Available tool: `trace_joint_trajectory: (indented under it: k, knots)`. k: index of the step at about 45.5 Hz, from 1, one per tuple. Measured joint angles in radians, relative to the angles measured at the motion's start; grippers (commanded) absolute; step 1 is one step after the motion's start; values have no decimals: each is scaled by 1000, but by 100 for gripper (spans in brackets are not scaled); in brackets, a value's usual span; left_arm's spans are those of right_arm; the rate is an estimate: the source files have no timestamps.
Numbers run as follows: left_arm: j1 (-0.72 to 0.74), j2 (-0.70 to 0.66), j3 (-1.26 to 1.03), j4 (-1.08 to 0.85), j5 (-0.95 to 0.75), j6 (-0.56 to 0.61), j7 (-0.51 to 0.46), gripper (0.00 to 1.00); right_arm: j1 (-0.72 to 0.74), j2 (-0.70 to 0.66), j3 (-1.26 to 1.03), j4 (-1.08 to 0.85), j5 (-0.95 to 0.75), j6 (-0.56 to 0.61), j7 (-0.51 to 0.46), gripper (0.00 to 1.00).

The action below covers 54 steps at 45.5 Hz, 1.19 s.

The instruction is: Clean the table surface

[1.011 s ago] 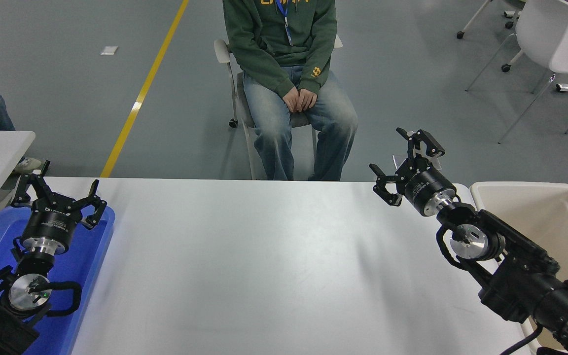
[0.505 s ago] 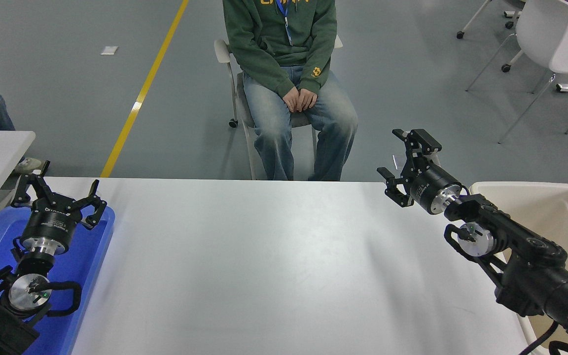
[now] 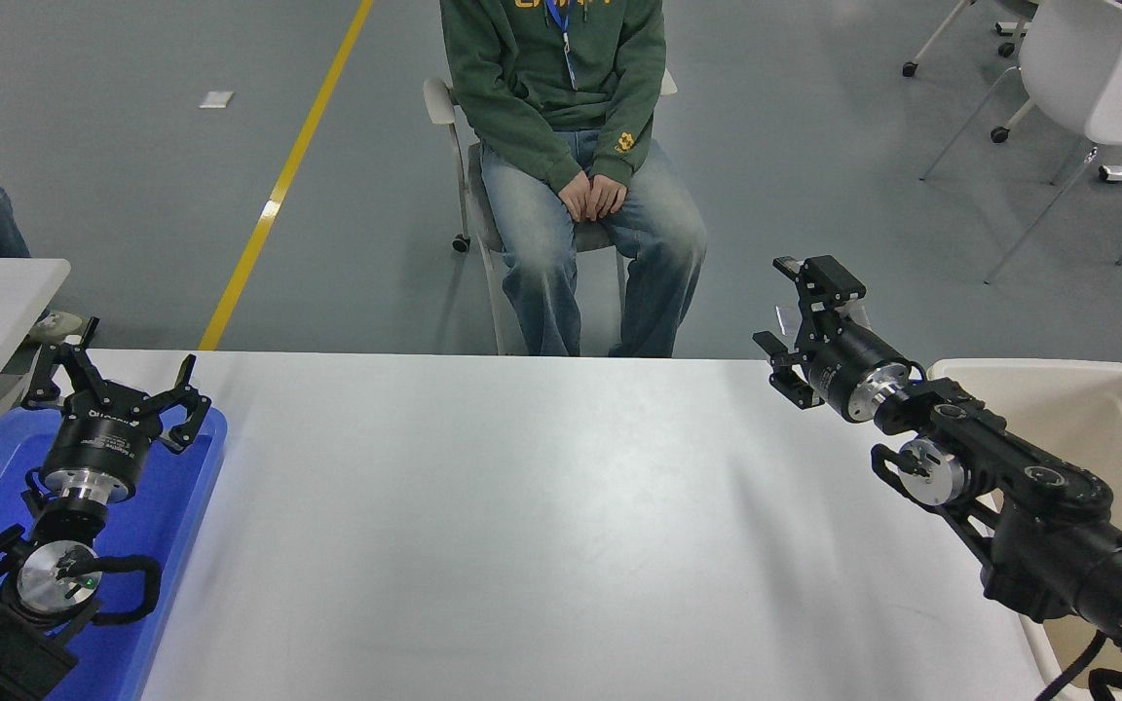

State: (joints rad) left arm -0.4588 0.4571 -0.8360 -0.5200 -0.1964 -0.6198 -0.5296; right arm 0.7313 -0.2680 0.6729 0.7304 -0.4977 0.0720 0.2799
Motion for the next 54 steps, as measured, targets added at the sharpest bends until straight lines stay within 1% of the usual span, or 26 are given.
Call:
trace_joint_trajectory:
  k: [18,37,54]
  knots:
    - [0,0,0,0,0,0,0,100,0,0,11,7,12,-5,8,100]
    - [0,0,0,0,0,0,0,100,-15,-18,55,66,206,16,11,100]
    - [0,0,0,0,0,0,0,100,-29,-21,60,76,273,31,11,100]
